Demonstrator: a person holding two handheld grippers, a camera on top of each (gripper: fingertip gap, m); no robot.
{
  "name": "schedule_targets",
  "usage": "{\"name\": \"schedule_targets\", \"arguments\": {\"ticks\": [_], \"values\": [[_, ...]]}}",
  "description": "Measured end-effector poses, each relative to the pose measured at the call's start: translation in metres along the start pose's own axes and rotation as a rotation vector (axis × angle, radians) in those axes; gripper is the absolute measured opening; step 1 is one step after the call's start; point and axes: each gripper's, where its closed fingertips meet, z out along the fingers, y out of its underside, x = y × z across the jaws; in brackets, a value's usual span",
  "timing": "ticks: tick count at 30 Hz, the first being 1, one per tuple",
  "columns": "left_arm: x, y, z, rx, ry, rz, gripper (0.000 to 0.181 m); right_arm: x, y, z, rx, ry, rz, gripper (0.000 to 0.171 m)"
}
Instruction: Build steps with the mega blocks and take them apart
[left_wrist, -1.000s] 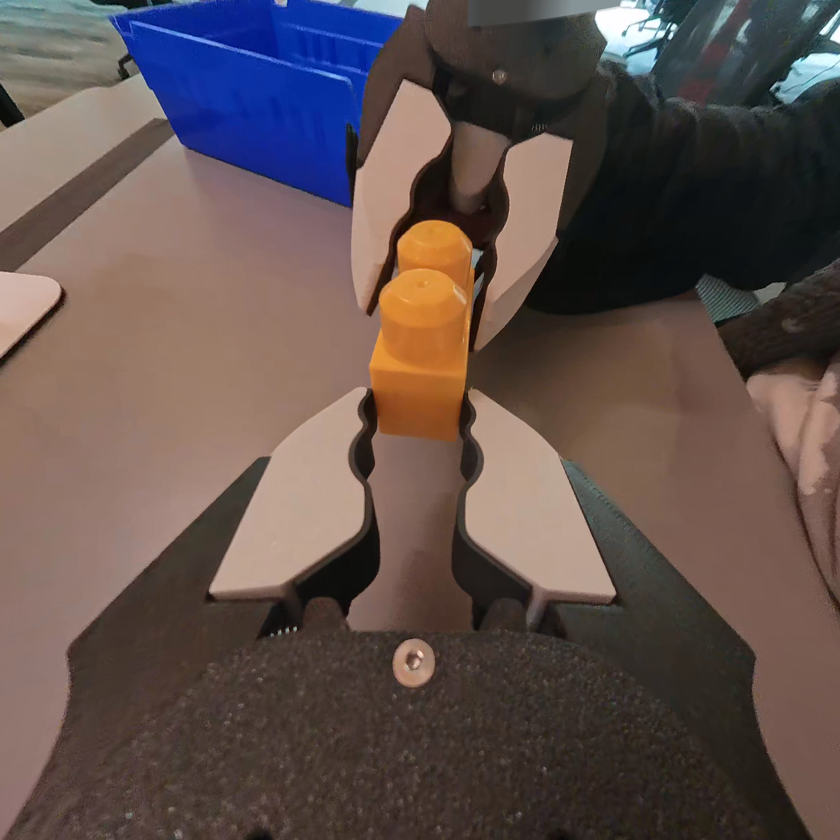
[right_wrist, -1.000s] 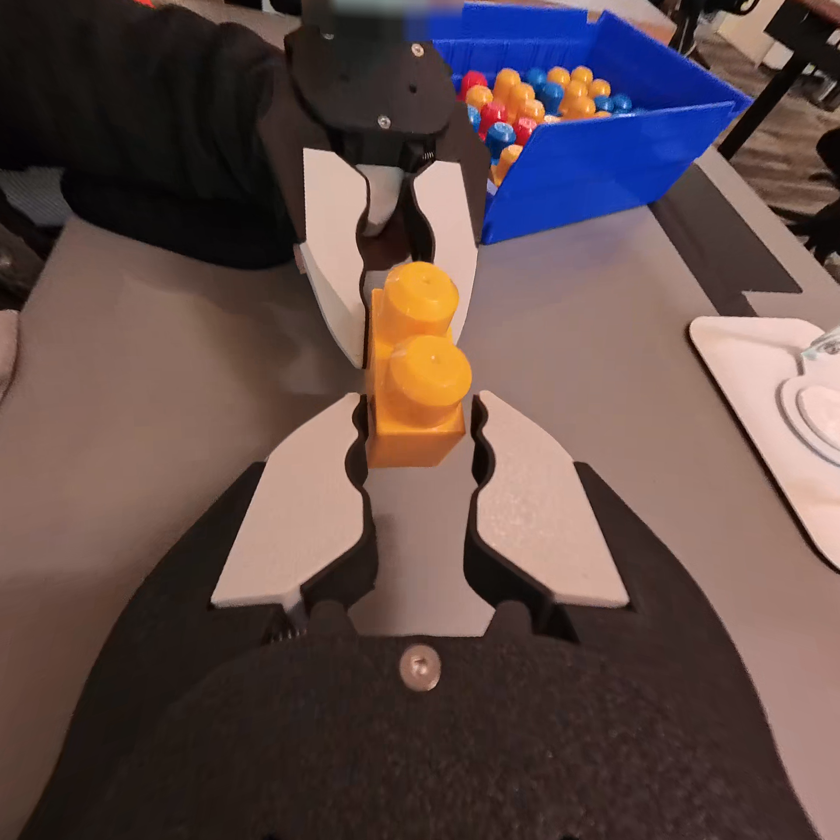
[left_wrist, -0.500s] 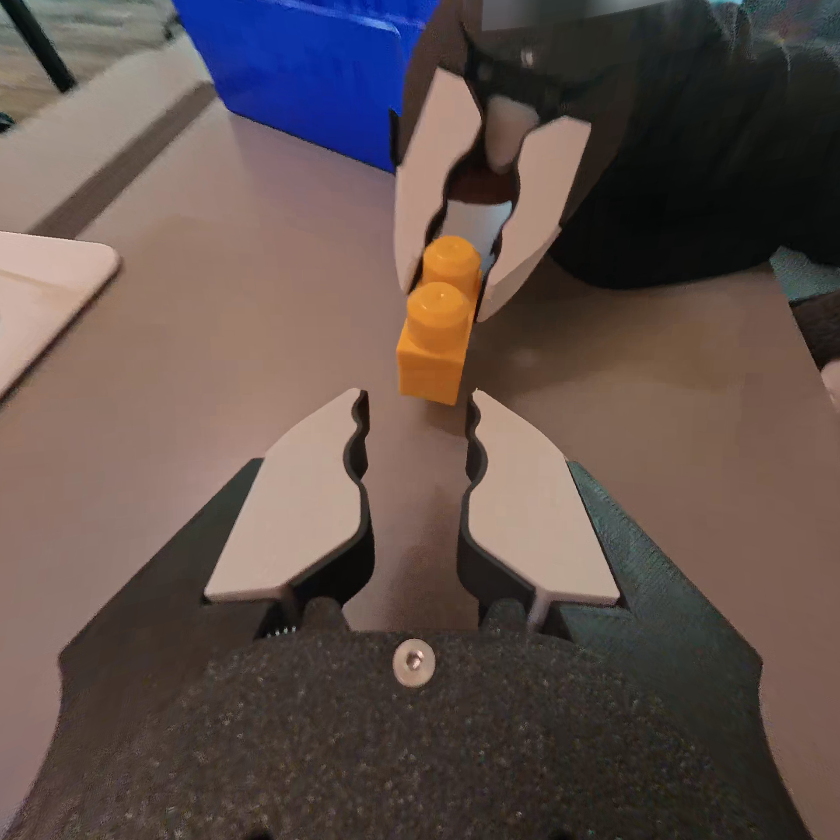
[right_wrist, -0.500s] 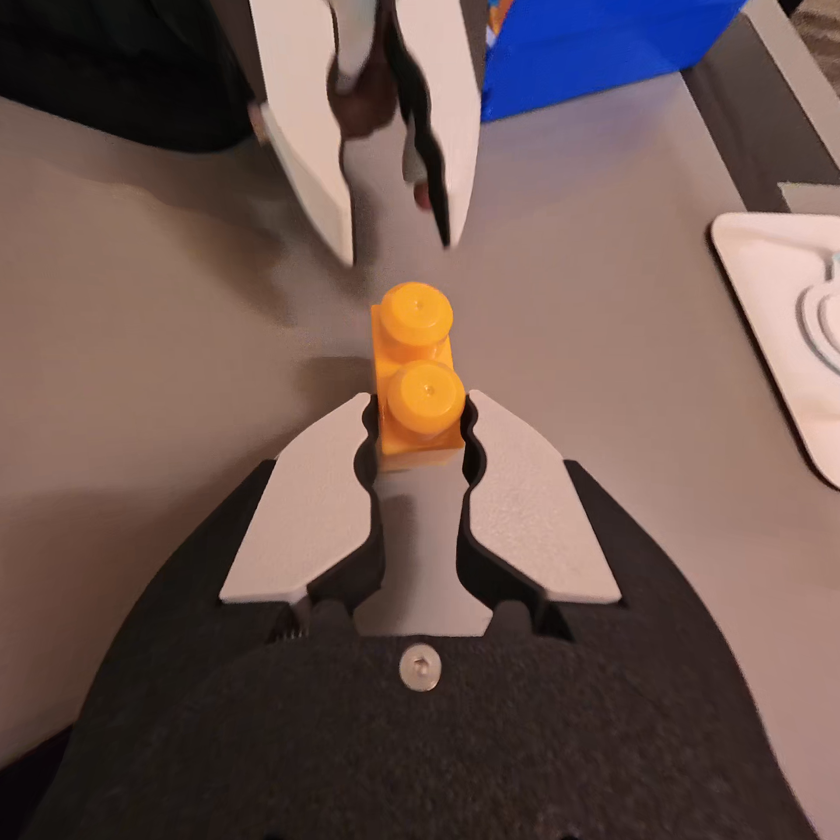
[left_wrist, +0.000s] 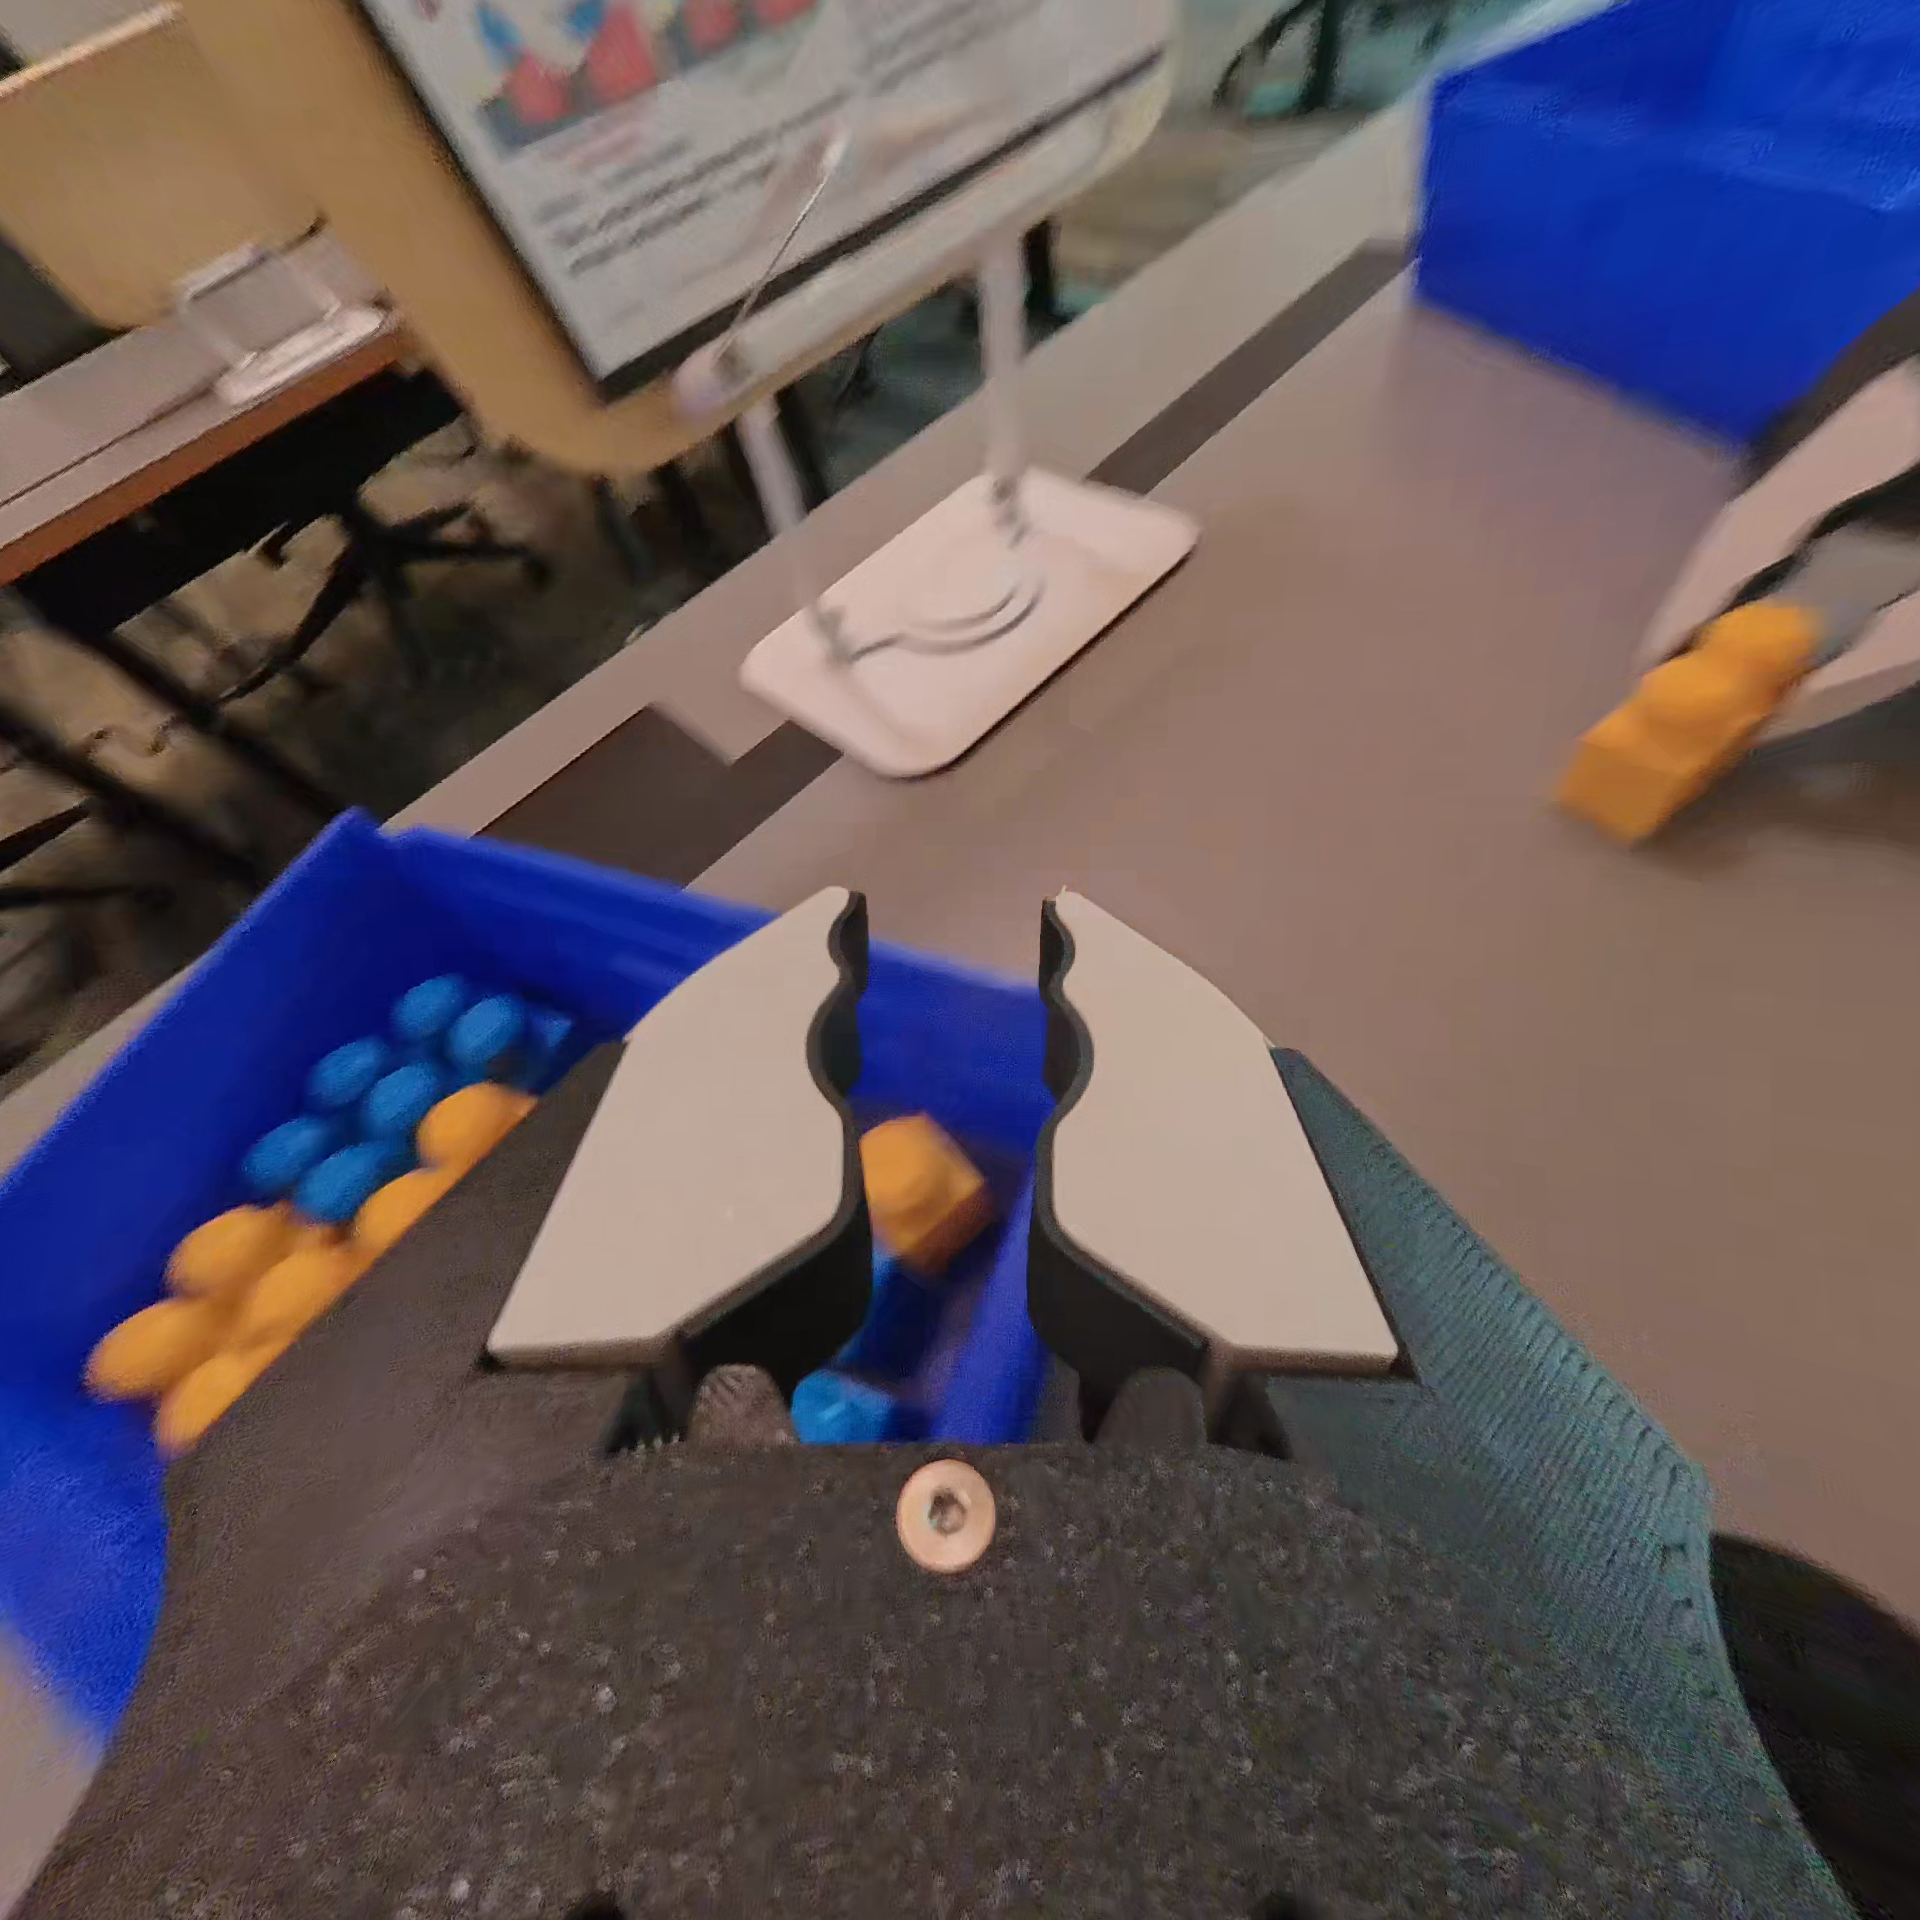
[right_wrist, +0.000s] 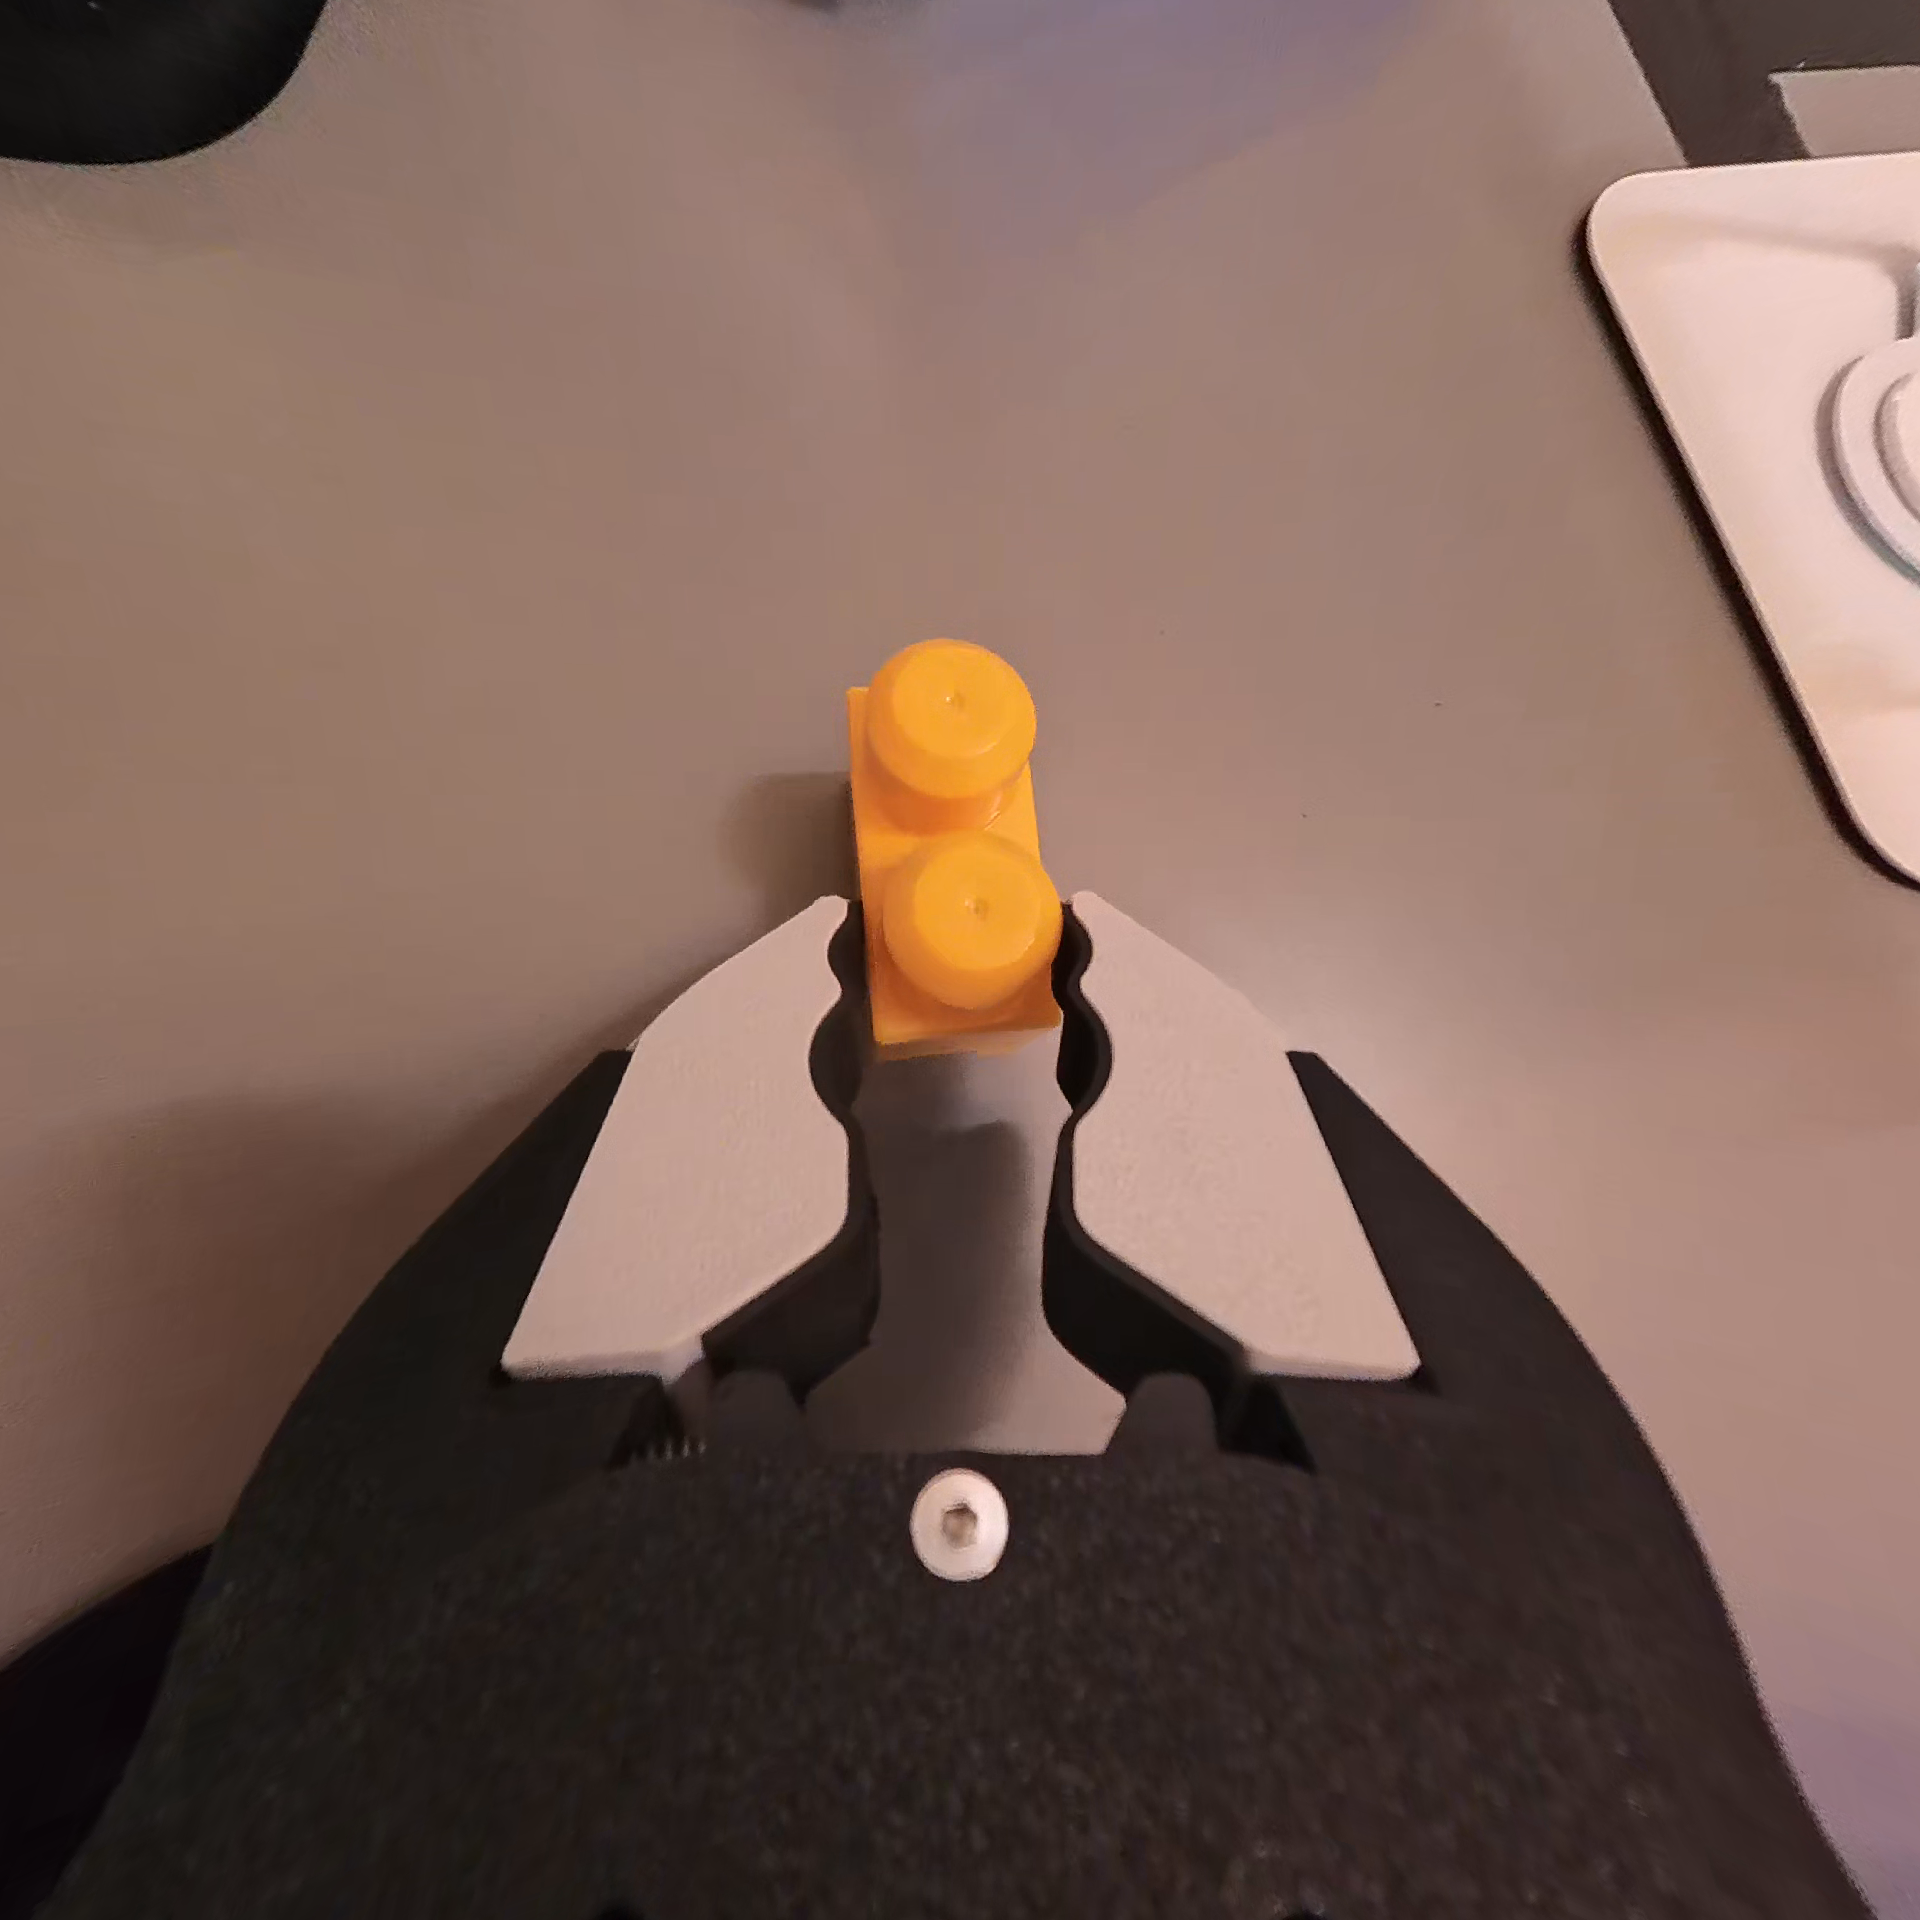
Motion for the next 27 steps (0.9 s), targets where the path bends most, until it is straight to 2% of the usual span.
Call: {"name": "schedule_targets", "arguments": {"ticks": [4, 7, 10, 17, 21, 27], "values": [[-0.040, 0.030, 0.011, -0.269, -0.027, 0.082, 0.034, -0.007, -0.002, 0.000, 0.015, -0.035, -0.051, 0.034], [-0.054, 0.061, 0.025, -0.475, 0.035, 0.082, 0.039, -0.012, -0.003, 0.001, 0.015, -0.057, -0.066, 0.034], [-0.068, 0.086, 0.040, -0.593, 0.037, 0.084, 0.040, -0.014, -0.004, 0.001, 0.009, -0.051, -0.076, 0.034], [-0.081, 0.110, 0.068, -0.681, 0.070, 0.002, 0.050, -0.017, -0.005, 0.003, 0.002, -0.053, -0.093, 0.035], [-0.082, 0.120, 0.076, -0.743, 0.101, 0.003, 0.036, -0.018, -0.004, 0.002, -0.003, -0.051, -0.094, 0.038], [-0.081, 0.112, 0.080, -0.698, 0.096, 0.032, 0.028, -0.019, -0.008, -0.001, 0.012, -0.052, -0.091, 0.042]]}}
